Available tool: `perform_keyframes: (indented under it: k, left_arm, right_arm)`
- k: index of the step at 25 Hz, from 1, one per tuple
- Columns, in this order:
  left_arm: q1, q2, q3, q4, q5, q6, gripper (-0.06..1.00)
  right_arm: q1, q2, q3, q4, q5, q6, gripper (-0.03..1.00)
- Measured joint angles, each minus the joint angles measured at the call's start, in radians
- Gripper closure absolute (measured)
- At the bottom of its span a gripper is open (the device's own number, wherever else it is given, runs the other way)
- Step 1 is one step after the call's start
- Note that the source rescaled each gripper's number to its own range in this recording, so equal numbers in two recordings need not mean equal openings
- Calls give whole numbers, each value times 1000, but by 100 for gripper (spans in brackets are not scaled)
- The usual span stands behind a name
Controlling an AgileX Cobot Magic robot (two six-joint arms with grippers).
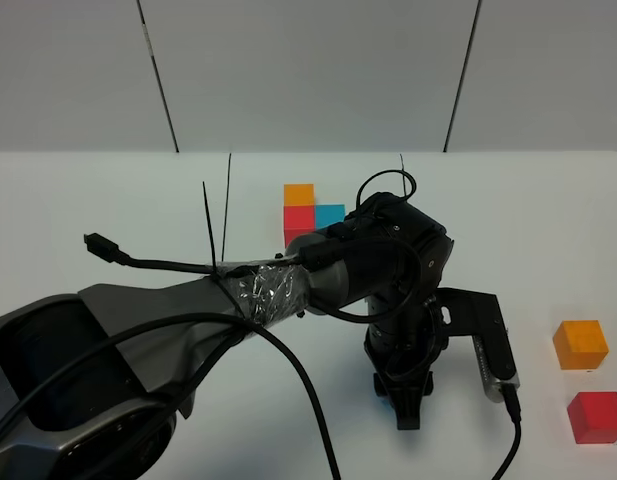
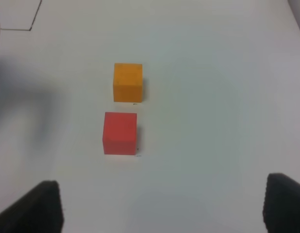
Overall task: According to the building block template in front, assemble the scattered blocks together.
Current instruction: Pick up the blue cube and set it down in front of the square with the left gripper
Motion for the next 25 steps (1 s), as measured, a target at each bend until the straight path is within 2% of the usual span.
perform_keyframes:
  k: [6,11,20,25]
  left_arm:
    - [-17,-3,0,2,22,-17,94]
    - [-18,-5,25,2,-28,-19,94]
    - [-7,-38,188,-8,-179,-19,94]
    - [-7,-42,203,-10,-204,-21,94]
  right_arm:
    - [0,0,0,0,0,0,20]
    - [0,0,0,0,0,0,20]
    - [0,0,0,0,0,0,20]
    - [0,0,0,0,0,0,20]
